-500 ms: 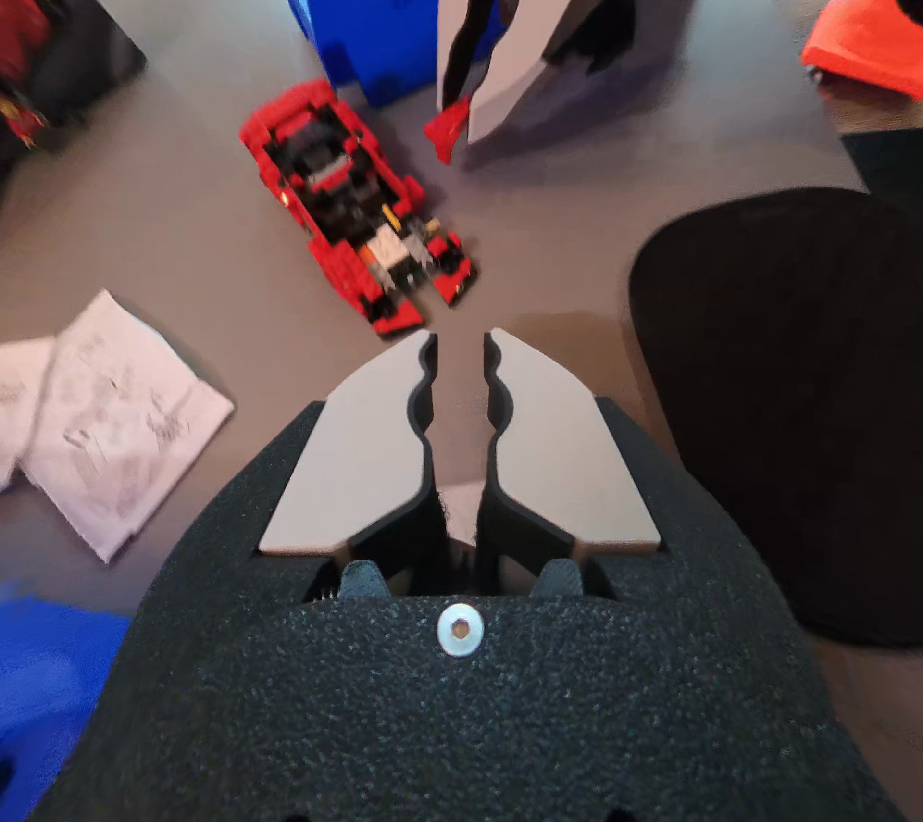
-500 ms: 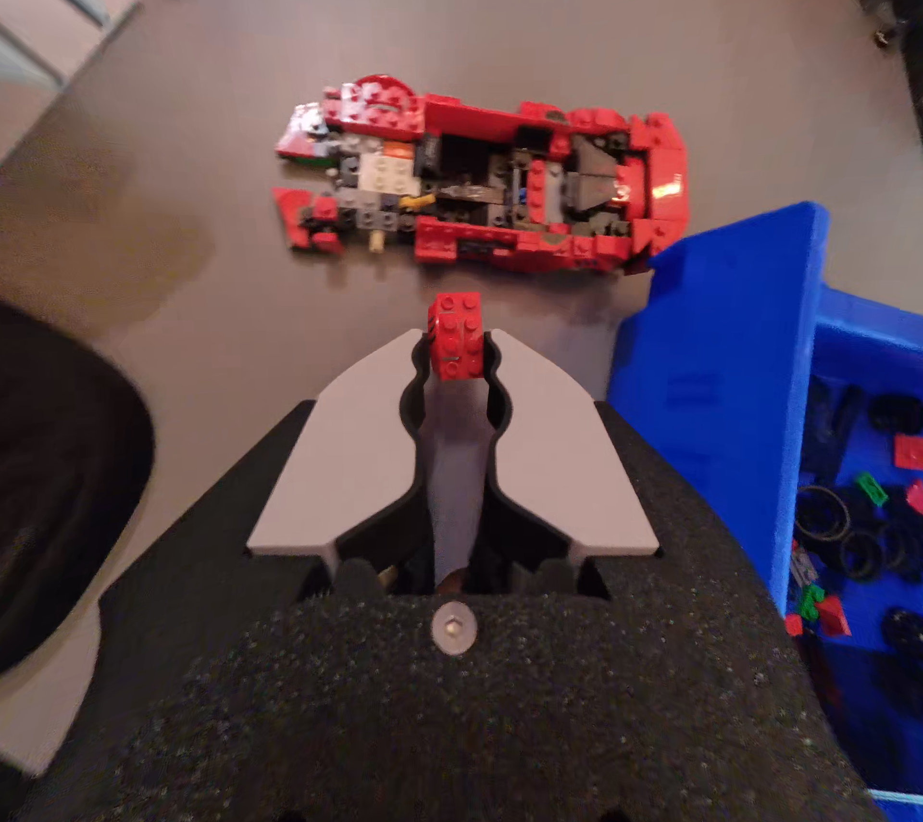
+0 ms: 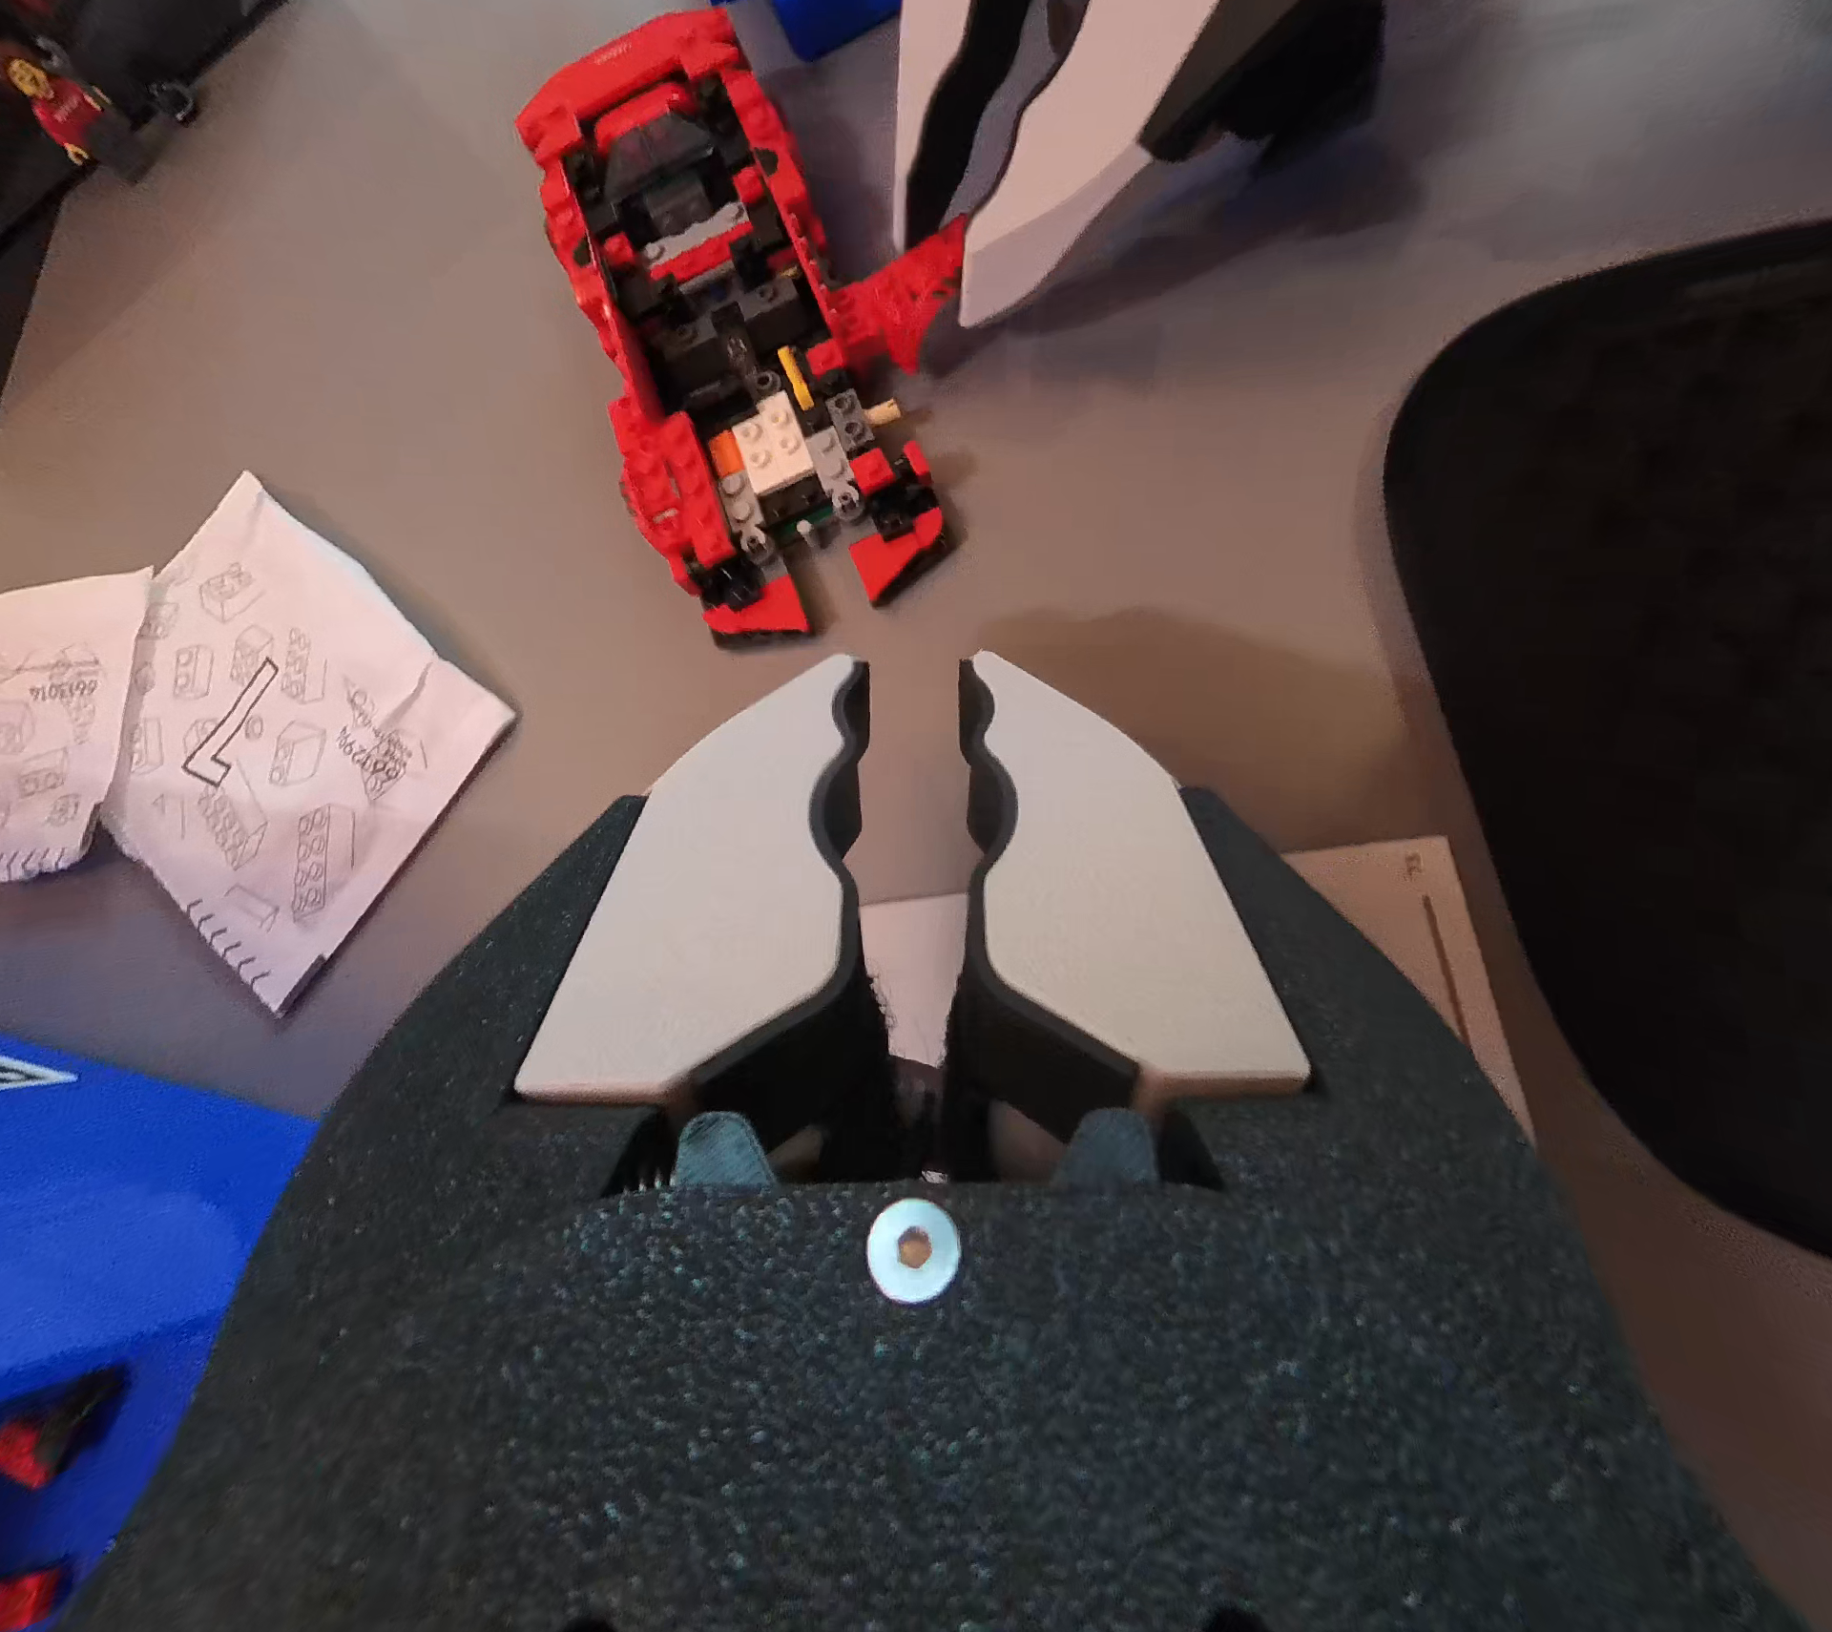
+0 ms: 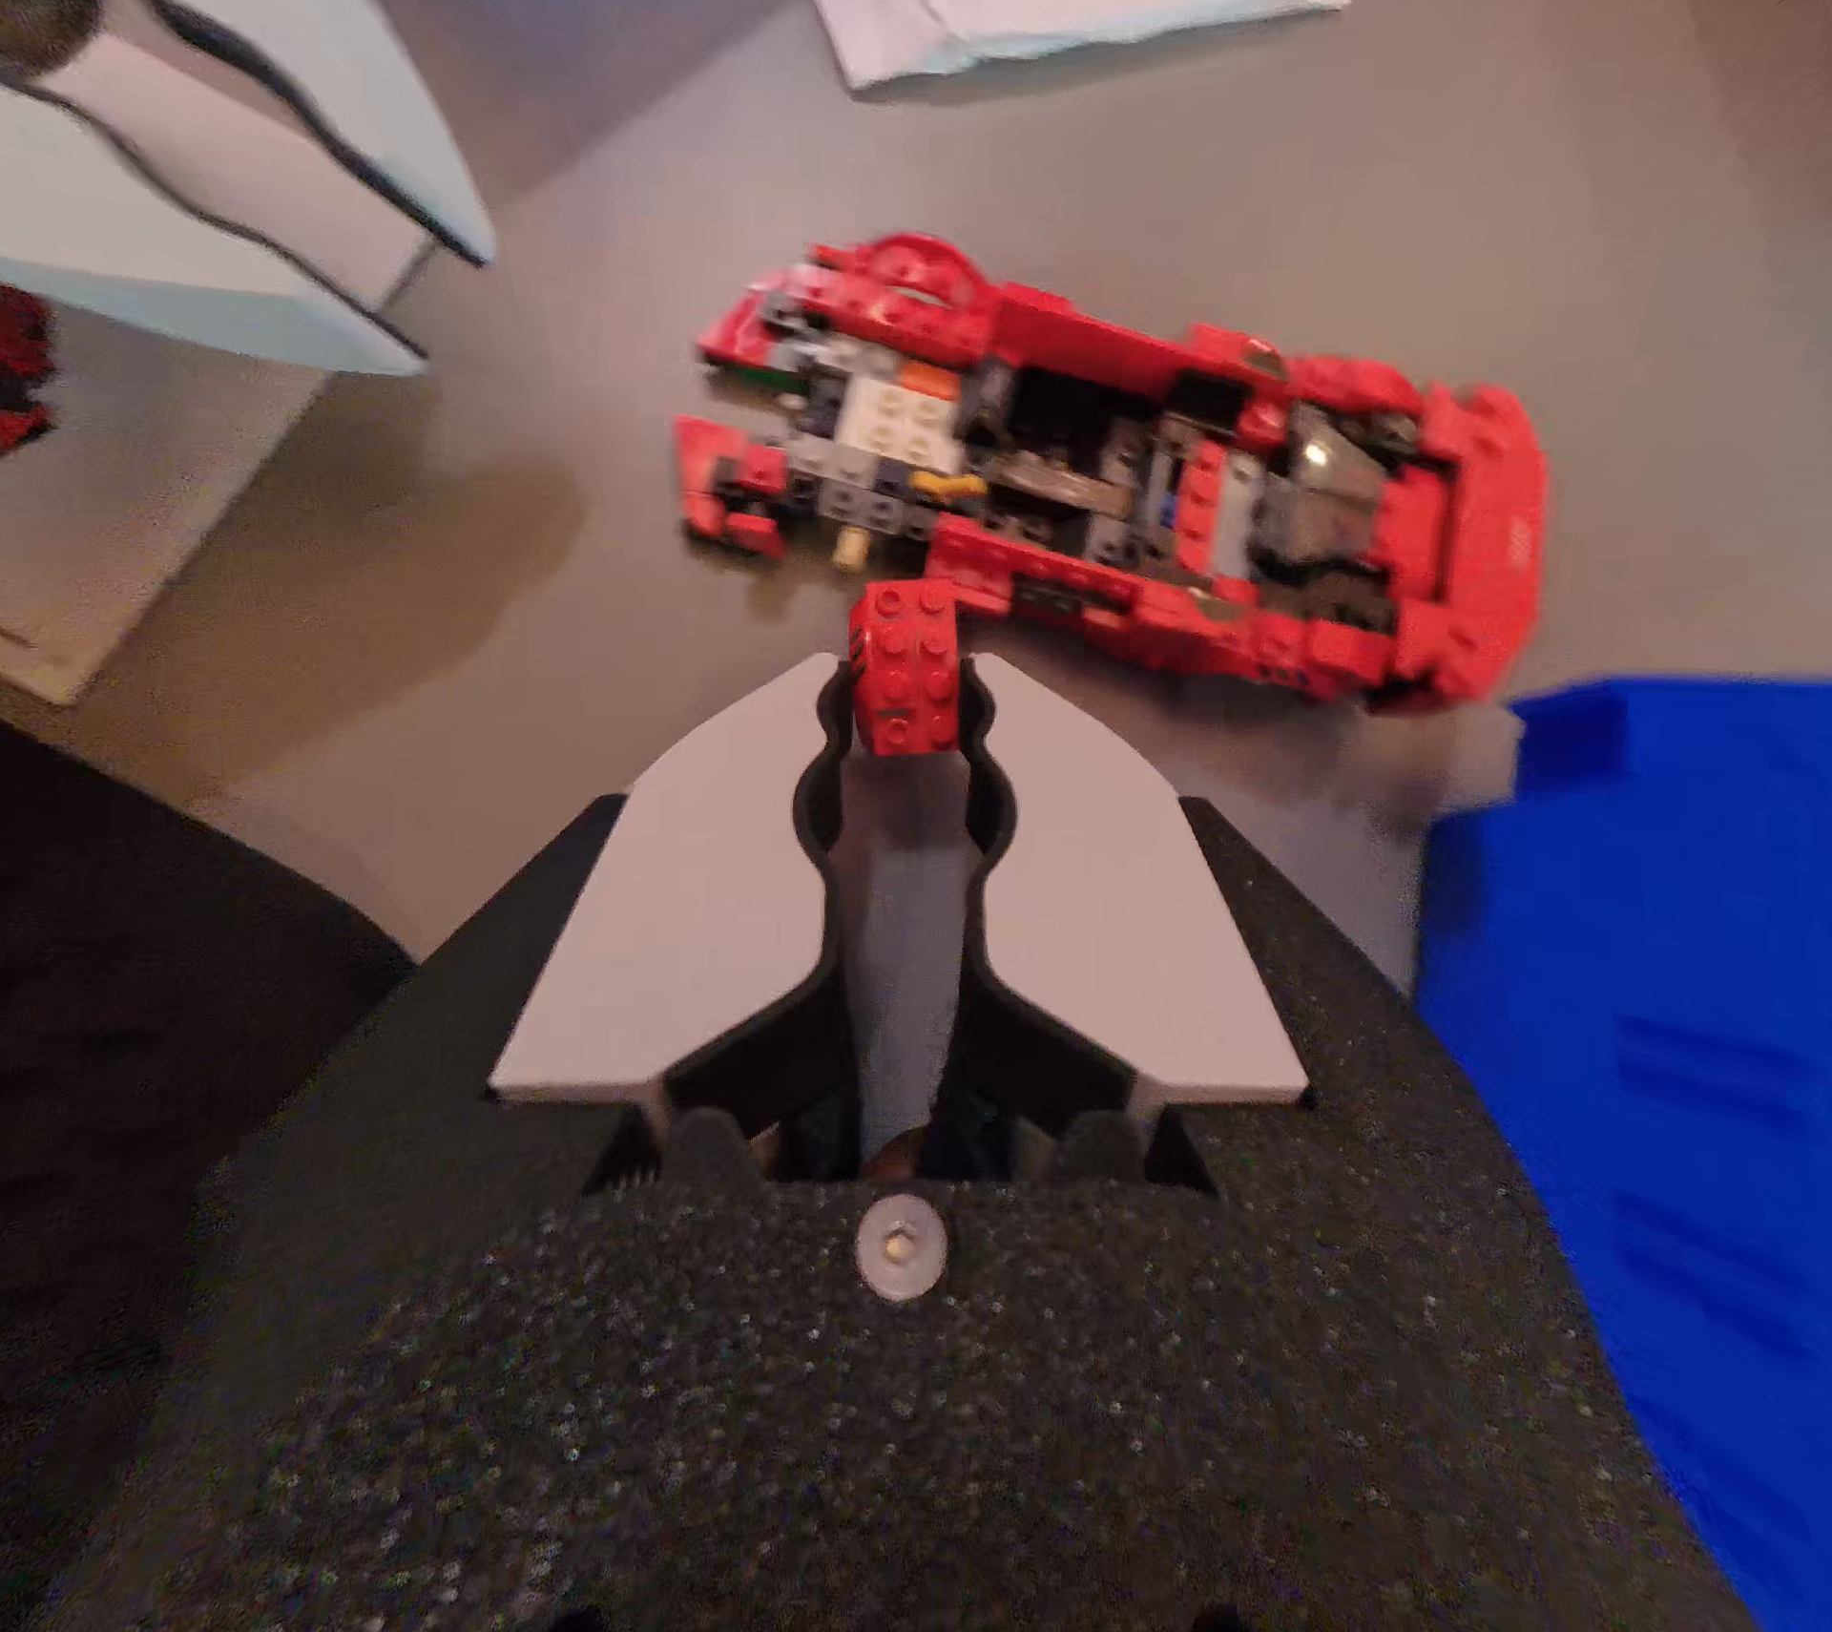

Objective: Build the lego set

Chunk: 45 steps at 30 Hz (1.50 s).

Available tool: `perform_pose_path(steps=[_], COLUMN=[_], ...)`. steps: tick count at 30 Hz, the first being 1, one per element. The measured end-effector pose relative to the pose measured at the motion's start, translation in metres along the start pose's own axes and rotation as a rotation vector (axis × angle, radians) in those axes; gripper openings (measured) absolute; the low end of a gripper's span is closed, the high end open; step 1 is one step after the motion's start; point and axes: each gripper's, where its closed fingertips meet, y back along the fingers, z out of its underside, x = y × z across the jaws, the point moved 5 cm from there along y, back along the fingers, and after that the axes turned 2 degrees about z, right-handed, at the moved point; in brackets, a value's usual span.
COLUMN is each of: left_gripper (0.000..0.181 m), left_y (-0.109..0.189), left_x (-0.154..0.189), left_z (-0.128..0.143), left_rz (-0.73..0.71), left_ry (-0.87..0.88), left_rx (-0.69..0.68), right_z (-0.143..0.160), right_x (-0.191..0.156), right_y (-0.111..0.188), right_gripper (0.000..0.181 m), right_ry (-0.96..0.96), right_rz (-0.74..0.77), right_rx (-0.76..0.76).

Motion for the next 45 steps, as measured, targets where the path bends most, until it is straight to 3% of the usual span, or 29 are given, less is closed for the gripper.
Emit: perform_pose_path(steps=[3, 6, 11, 18, 24, 26, 30, 33, 35, 38, 45], left_gripper=[0.016, 0.016, 0.016, 0.017, 0.018, 0.02, 0.022, 0.025, 0.029, 0.03, 0.034], left_y=[0.002, 0.005, 0.005, 0.005, 0.004, 0.002, 0.0, 0.0, -0.001, -0.003, -0.013], left_x=[-0.003, -0.001, -0.001, -0.009, -0.015, -0.018, -0.022, -0.022, -0.02, -0.02, -0.024], left_z=[0.01, 0.015, 0.015, 0.014, 0.016, 0.016, 0.015, 0.013, 0.013, 0.01, 0.004], left_rz=[0.0, 0.007, 0.005, -0.033, -0.041, -0.053, -0.047, -0.047, -0.053, -0.071, -0.073], left_ry=[0.02, 0.023, 0.011, 0.046, 0.085, 0.098, 0.149, 0.132, 0.089, 0.041, -0.01], left_rx=[-0.016, -0.028, -0.019, 0.025, 0.05, 0.062, 0.124, 0.155, 0.148, 0.162, 0.14], right_z=[-0.007, -0.001, 0.002, -0.016, -0.014, -0.019, -0.044, -0.058, -0.063, -0.061, -0.059], right_x=[-0.017, -0.005, 0.02, 0.001, 0.021, 0.012, 0.001, 0.002, -0.002, 0.0, 0.004], right_y=[-0.008, -0.001, -0.001, -0.013, -0.005, -0.007, 0.007, 0.006, -0.002, -0.019, -0.028], right_gripper=[0.02, 0.02, 0.021, 0.021, 0.021, 0.021, 0.021, 0.021, 0.02, 0.02, 0.021], right_ry=[0.064, 0.07, -0.041, 0.013, -0.025, 0.055, 0.419, 0.663, 0.72, 0.795, 0.81], right_rz=[-0.057, -0.005, 0.058, -0.017, 0.028, -0.048, -0.309, -0.42, -0.481, -0.449, -0.467], right_rx=[-0.027, -0.093, -0.061, -0.017, -0.01, 0.001, 0.104, 0.082, 0.055, -0.021, 0.017])
